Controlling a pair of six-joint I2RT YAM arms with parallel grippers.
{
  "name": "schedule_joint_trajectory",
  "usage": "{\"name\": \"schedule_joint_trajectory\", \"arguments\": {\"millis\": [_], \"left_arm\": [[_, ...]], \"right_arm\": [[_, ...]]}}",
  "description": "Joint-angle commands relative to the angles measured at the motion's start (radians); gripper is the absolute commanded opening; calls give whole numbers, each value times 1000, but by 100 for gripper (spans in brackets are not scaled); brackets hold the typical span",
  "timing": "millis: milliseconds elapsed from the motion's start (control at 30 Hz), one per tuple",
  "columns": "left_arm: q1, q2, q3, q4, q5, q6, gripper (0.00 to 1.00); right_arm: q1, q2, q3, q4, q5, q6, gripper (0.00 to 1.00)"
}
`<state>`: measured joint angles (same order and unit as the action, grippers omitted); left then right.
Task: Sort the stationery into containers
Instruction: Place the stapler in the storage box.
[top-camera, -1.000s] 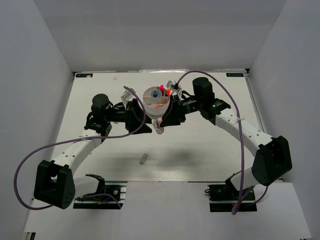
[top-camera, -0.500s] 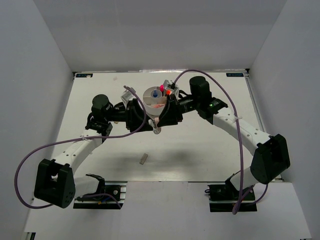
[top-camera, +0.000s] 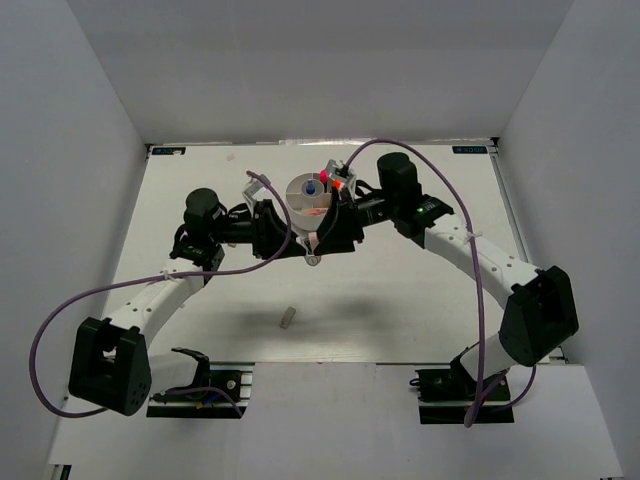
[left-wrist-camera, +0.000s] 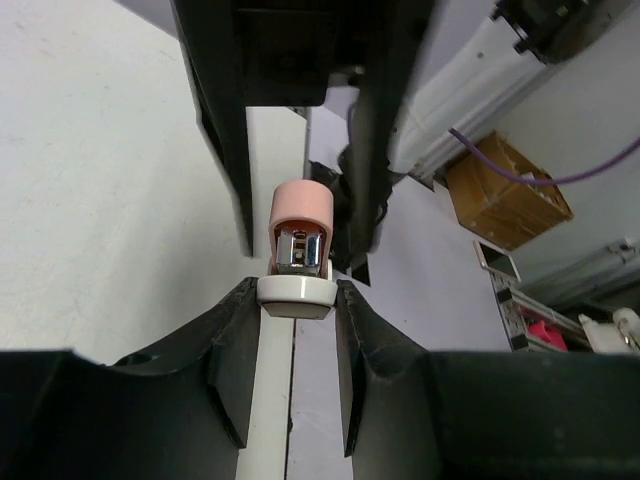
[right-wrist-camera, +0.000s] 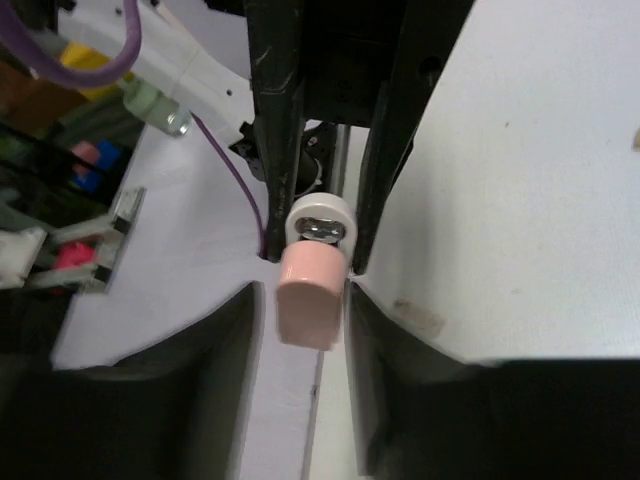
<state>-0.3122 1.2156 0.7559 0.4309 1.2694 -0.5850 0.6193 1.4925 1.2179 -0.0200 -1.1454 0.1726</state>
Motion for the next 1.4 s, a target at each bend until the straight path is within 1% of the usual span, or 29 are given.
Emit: {"name": "schedule_joint_trajectory", "arguments": {"millis": [0, 100, 167, 233, 267, 333, 367, 433, 467, 500, 533, 567, 600, 633, 667, 700, 733, 800, 867, 900, 967, 1000, 1033, 1167, 1267, 1367], "left_arm": [[15, -30, -1, -41, -62, -1, 0], [25, -44, -3, -115, -139, -18, 0], [50, -50, -12, -109, -172, -48, 0], [64, -47, -4, -132, -218, -67, 0], [79, -39, 0, -139, -263, -78, 0], [108, -28, 22, -149, -309, -104, 0], [117, -15, 32, -167, -361, -107, 0], [137, 2, 75, -185, -410, -96, 0], [151, 12, 97, -217, -442, -82, 0], [151, 36, 150, -256, -541, -52, 0], [151, 45, 173, -271, -597, 12, 0], [151, 74, 198, -303, -716, 55, 0], [151, 94, 230, -313, -763, 92, 0], [139, 117, 281, -307, -789, 153, 0], [139, 143, 311, -310, -806, 180, 0], [130, 201, 344, -319, -858, 212, 0], [130, 229, 403, -339, -884, 244, 0], [130, 312, 444, -334, -921, 278, 0], [130, 357, 499, -328, -921, 359, 0], [121, 408, 519, -337, -926, 410, 0], [120, 476, 614, -397, -897, 456, 0], [120, 510, 653, -424, -889, 502, 0], [120, 554, 678, -470, -875, 516, 0], [120, 610, 724, -439, -808, 537, 0], [120, 662, 769, -452, -765, 525, 0], [120, 685, 777, -448, -742, 531, 0]], "right_arm": [[-3, 5, 48, 28, 45, 28, 60], [-15, -8, 51, 25, 153, 62, 73], [-39, -12, 60, 23, 205, 114, 74], [-62, -20, 71, 22, 285, 143, 77], [-81, -23, 74, 22, 349, 181, 77], [-107, -43, 71, 40, 410, 220, 78], [-136, -46, 75, 43, 462, 241, 79], [-151, -55, 91, 31, 509, 245, 79], [-173, -58, 97, 22, 551, 243, 79], [-181, -60, 106, 22, 564, 228, 79], [-185, -63, 109, -6, 567, 216, 79], [-200, -63, 114, -27, 566, 188, 79], [-211, -64, 112, -37, 566, 177, 79], [-217, -72, 109, -41, 564, 167, 79], [-222, -74, 108, -52, 566, 154, 79], [-233, -80, 104, -76, 567, 127, 79], [-240, -81, 104, -87, 570, 110, 79], [-262, -86, 109, -119, 573, 65, 79], [-268, -89, 111, -159, 572, 39, 79], [-282, -93, 108, -175, 569, 18, 79], [-293, -95, 100, -176, 562, 10, 79], [-296, -97, 98, -179, 561, 10, 79], [-300, -100, 91, -172, 547, 16, 79], [-311, -97, 78, -152, 510, 24, 79], [-314, -86, 81, -147, 503, 31, 79], [-317, -81, 80, -138, 487, 44, 79]]}}
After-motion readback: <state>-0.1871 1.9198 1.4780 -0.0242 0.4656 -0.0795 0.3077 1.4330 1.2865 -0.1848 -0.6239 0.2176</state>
